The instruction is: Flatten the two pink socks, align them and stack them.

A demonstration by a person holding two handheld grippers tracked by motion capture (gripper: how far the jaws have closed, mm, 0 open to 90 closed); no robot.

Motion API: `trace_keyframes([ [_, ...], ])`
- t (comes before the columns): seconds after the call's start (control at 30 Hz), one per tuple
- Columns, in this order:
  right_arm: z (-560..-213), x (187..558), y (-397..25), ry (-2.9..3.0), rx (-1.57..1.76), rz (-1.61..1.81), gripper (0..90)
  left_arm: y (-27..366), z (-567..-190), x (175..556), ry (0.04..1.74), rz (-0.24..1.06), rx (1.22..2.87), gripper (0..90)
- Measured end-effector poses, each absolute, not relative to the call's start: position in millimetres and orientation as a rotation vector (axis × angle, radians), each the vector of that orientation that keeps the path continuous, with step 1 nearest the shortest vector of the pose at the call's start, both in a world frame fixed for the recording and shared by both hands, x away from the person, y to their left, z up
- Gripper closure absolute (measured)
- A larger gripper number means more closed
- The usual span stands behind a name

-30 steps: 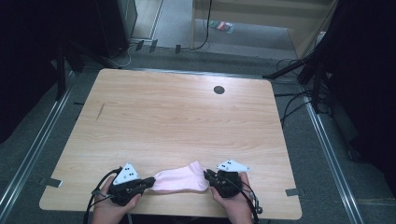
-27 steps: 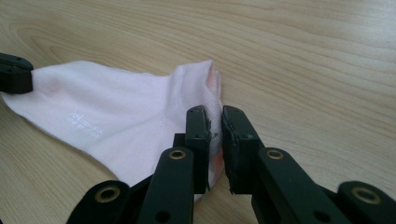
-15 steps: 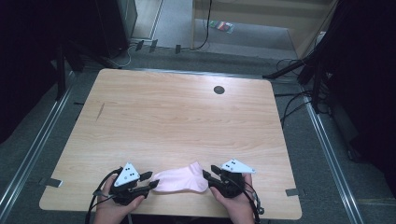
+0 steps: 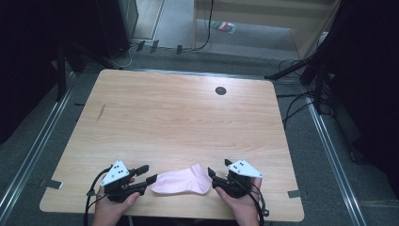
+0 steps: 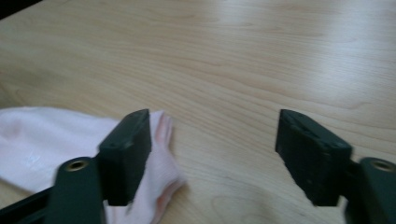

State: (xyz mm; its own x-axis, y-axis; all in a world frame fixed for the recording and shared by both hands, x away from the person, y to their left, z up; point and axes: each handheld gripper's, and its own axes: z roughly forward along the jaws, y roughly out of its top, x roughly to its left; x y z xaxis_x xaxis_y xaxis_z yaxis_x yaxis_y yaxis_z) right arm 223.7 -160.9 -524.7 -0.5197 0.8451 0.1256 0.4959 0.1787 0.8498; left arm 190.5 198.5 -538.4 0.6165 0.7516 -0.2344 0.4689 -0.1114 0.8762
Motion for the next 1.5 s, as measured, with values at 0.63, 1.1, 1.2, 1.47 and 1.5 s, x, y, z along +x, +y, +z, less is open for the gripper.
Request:
trace_keyframes([
  [0.63, -525, 245, -214, 1.983, 1.456, 1.242, 11.4, 242, -540, 206, 1.213, 0.378, 1.679, 0.0],
  [1.1, -529, 247, -249, 1.937, 1.479, 1.222, 11.8, 273, -546, 214, 1.314, 0.413, 1.646, 0.0],
  [1.2, -530, 246, -256, 1.932, 1.474, 1.218, 11.8, 278, -547, 215, 1.33, 0.417, 1.641, 0.0],
  [1.47, -534, 244, -276, 1.899, 1.517, 1.186, 11.9, 293, -547, 215, 1.364, 0.463, 1.621, 0.0],
  [1.5, -535, 244, -279, 1.899, 1.515, 1.185, 12.0, 295, -547, 215, 1.369, 0.468, 1.618, 0.0],
])
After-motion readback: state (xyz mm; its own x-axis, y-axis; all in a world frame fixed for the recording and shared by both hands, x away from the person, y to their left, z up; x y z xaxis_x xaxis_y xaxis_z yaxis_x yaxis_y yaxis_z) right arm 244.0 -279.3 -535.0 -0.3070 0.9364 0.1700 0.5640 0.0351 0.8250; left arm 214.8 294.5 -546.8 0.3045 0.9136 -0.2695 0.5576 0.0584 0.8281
